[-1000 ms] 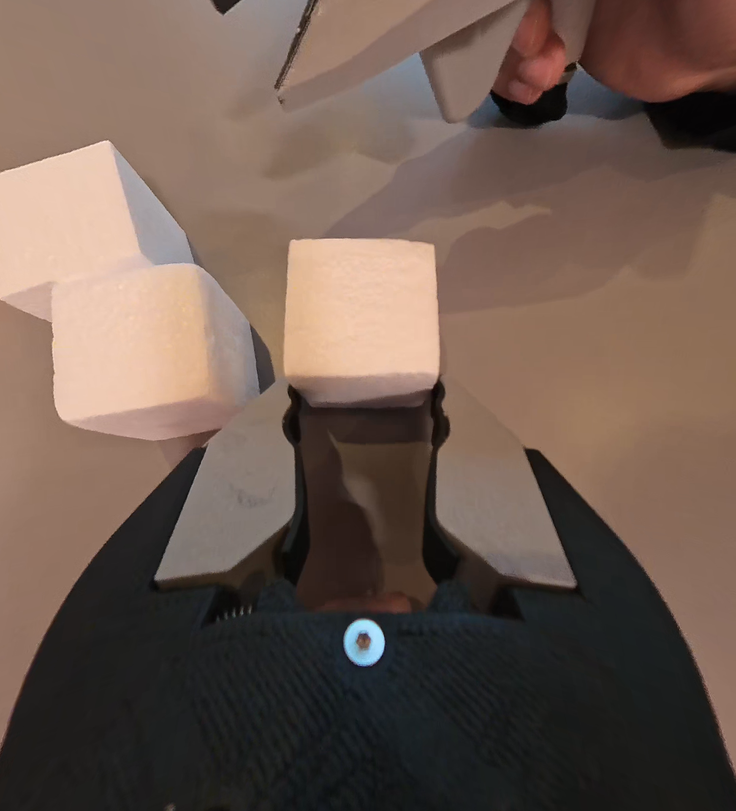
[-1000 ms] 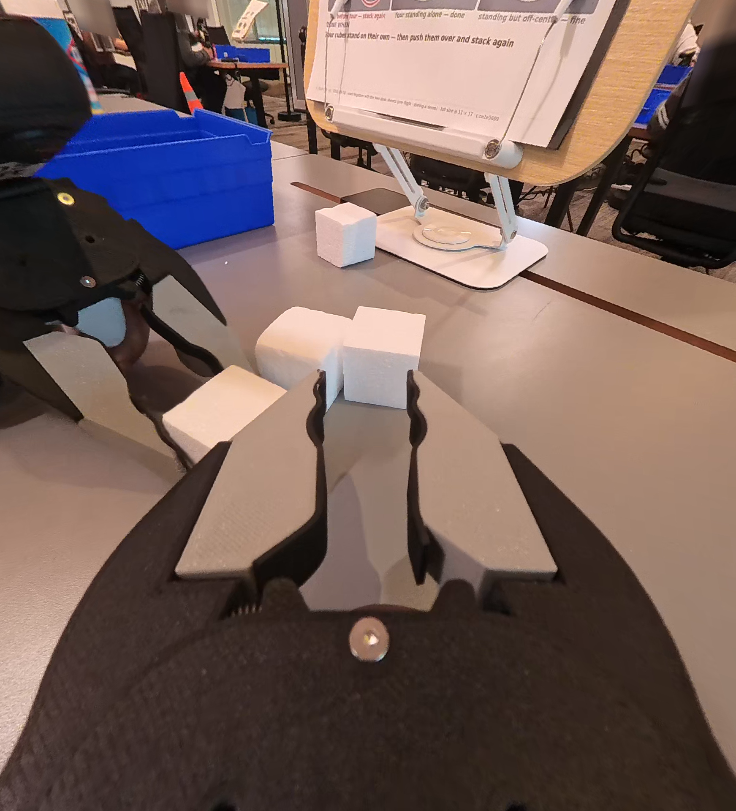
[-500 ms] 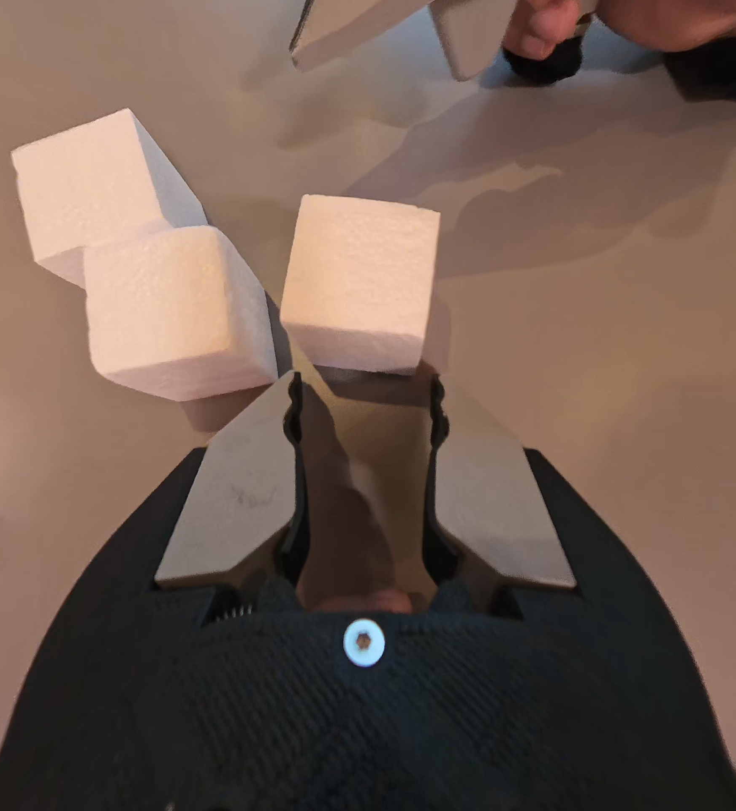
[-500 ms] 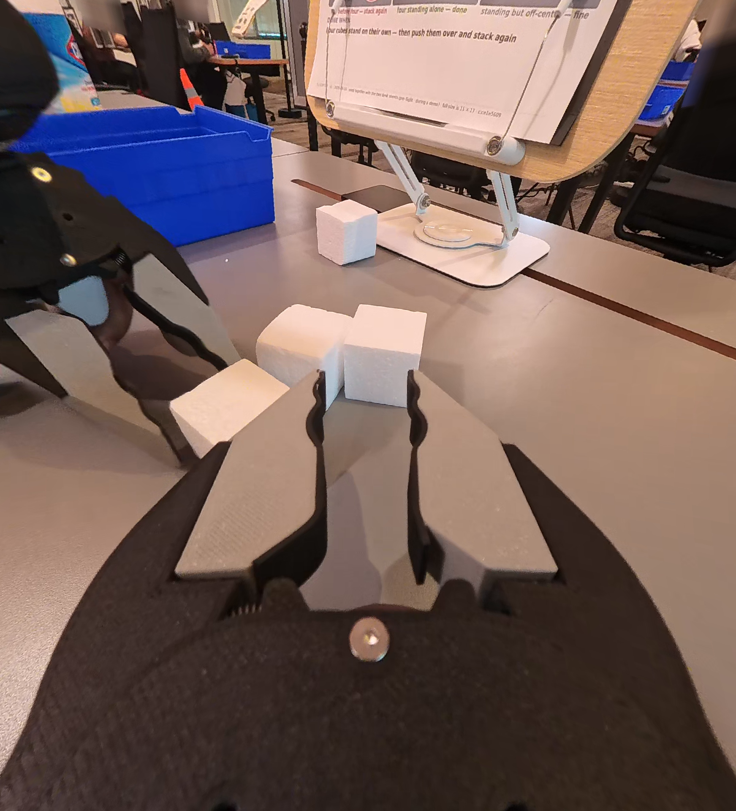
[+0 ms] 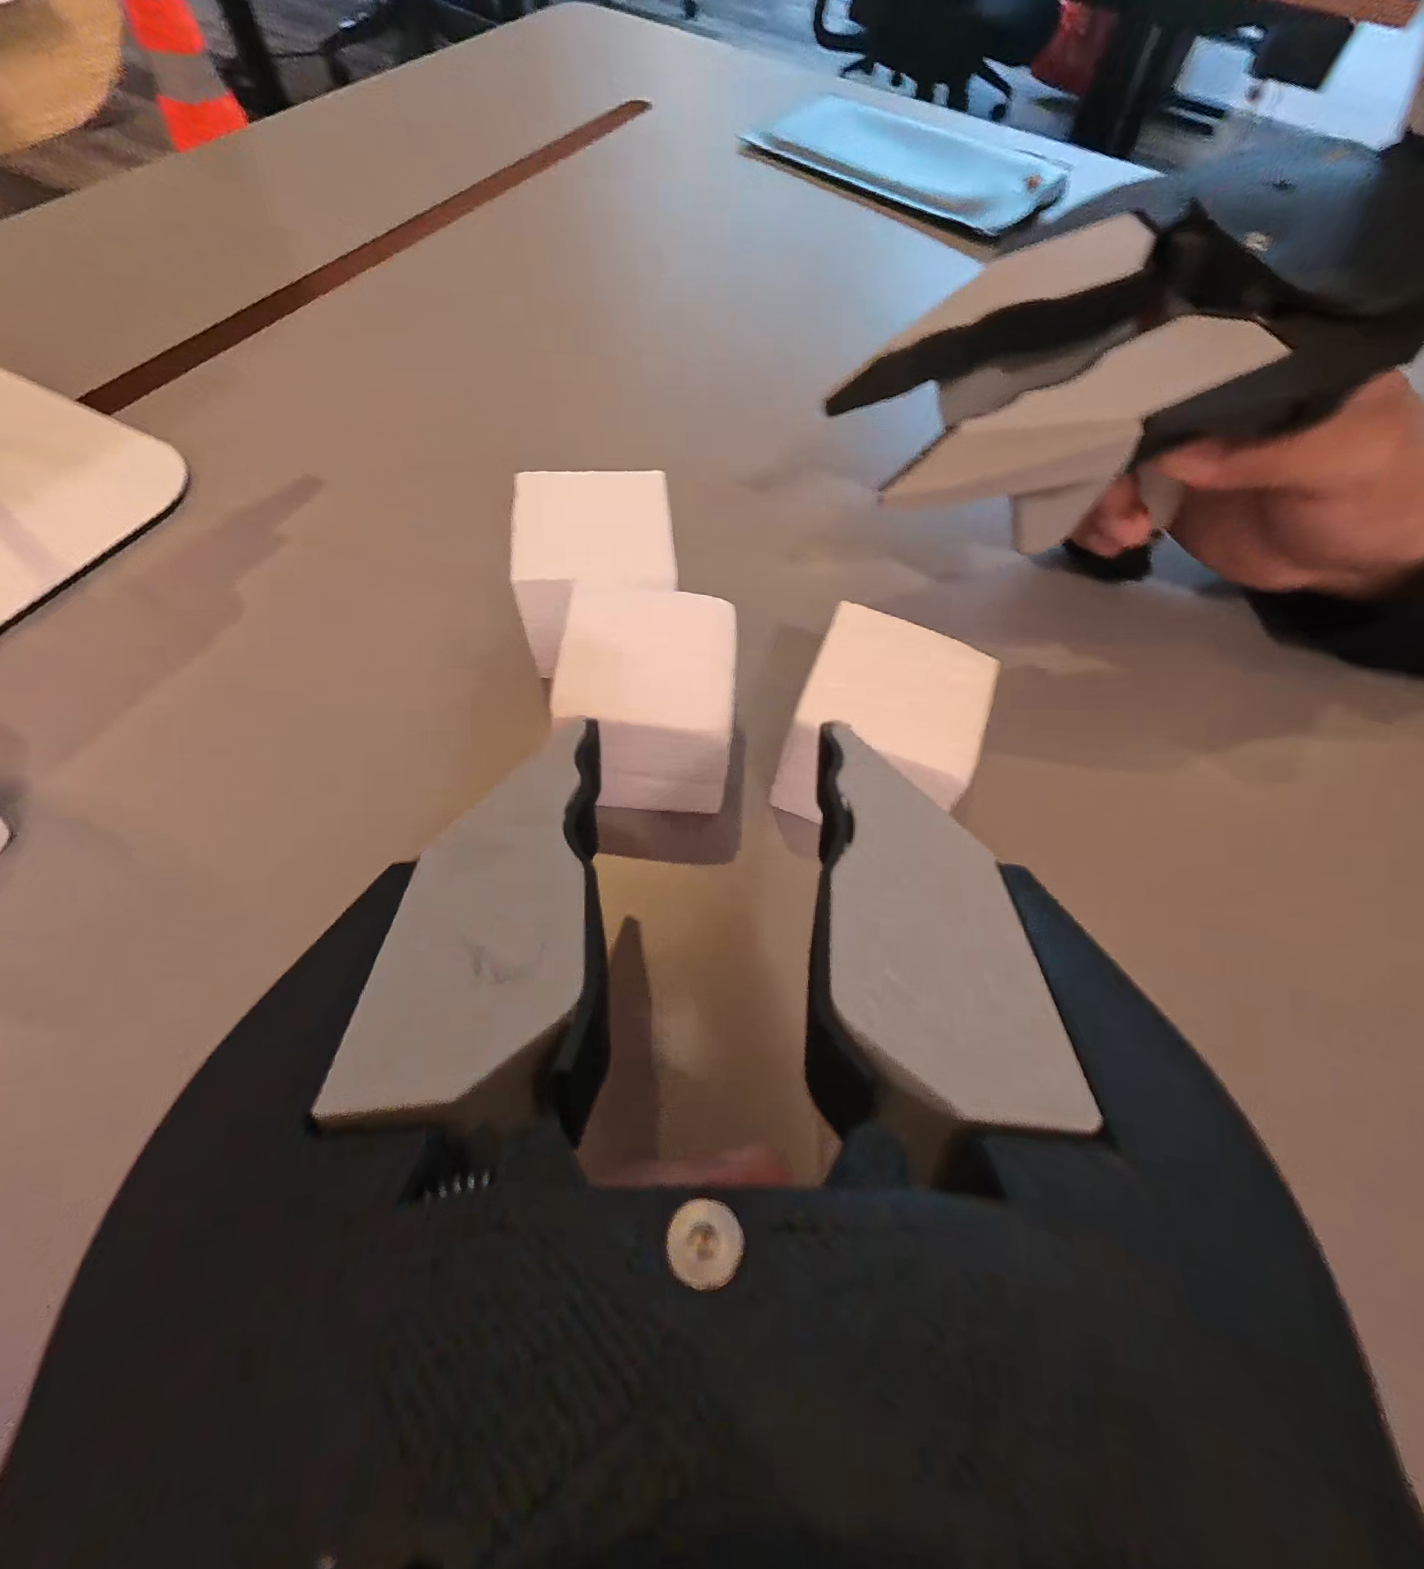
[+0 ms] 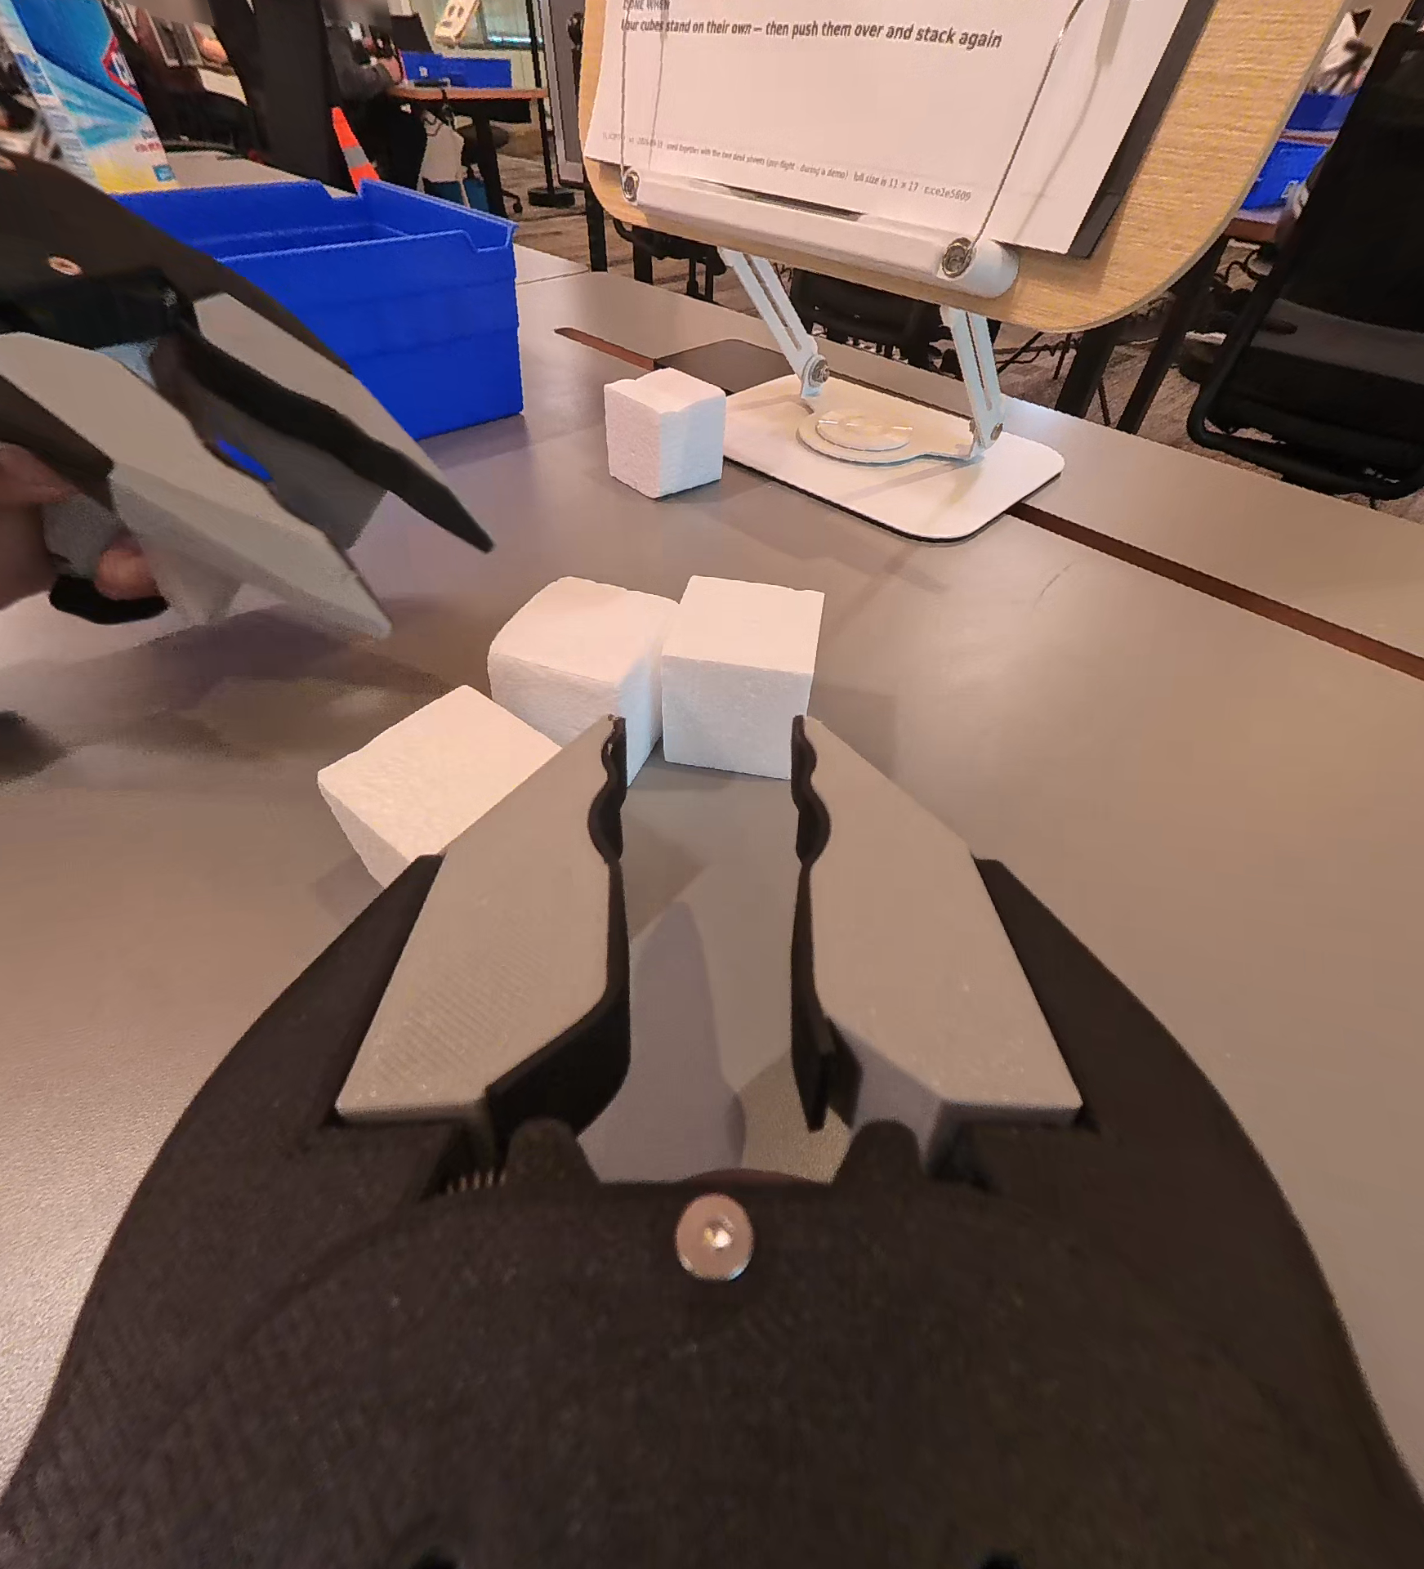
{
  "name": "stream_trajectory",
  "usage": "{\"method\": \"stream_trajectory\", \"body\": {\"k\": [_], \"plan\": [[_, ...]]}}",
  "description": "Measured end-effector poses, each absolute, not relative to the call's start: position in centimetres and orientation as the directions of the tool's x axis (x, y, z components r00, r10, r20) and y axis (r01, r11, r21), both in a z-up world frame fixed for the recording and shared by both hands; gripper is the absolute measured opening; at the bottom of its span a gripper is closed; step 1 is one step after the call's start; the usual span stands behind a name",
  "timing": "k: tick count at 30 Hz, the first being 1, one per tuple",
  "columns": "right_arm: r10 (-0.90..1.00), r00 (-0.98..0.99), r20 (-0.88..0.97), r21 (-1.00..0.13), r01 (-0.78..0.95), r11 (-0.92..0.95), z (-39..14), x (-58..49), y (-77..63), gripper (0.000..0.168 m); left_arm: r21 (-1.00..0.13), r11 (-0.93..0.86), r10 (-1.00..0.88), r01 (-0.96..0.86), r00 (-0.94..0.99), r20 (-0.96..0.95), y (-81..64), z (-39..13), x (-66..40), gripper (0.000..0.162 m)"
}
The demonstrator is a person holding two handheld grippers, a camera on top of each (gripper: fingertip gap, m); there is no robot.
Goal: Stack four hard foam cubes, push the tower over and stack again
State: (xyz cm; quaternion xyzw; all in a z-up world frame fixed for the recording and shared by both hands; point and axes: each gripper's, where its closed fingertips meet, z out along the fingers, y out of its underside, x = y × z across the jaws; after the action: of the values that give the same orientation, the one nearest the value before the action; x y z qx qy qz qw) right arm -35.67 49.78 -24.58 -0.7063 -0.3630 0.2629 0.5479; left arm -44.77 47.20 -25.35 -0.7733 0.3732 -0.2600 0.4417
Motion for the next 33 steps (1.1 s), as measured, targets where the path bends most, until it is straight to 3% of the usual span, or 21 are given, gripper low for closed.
{"method": "stream_trajectory", "body": {"k": [1,14,26,33], "plan": [[0.801,0.599,0.026,-0.965,0.225,-0.136,-24.6,-35.7,49.8,0.036,-0.879,-0.343,-0.791,-0.331,0.607,0.08,47.7,-25.5,-44.8,0.05],[0.801,0.598,0.032,-0.963,0.232,-0.134,-24.7,-35.8,49.8,0.035,-0.869,-0.396,-0.668,-0.296,0.742,0.052,50.8,-27.0,-45.6,0.052],[0.802,0.597,0.026,-0.965,0.226,-0.137,-24.6,-35.7,49.8,0.035,-0.794,-0.499,-0.663,-0.349,0.743,0.09,49.0,-27.8,-49.4,0.05],[0.803,0.596,0.026,-0.965,0.225,-0.136,-24.6,-35.8,49.7,0.035,-0.846,-0.485,-0.716,-0.222,0.657,0.238,47.7,-25.2,-49.2,0.055]]}}
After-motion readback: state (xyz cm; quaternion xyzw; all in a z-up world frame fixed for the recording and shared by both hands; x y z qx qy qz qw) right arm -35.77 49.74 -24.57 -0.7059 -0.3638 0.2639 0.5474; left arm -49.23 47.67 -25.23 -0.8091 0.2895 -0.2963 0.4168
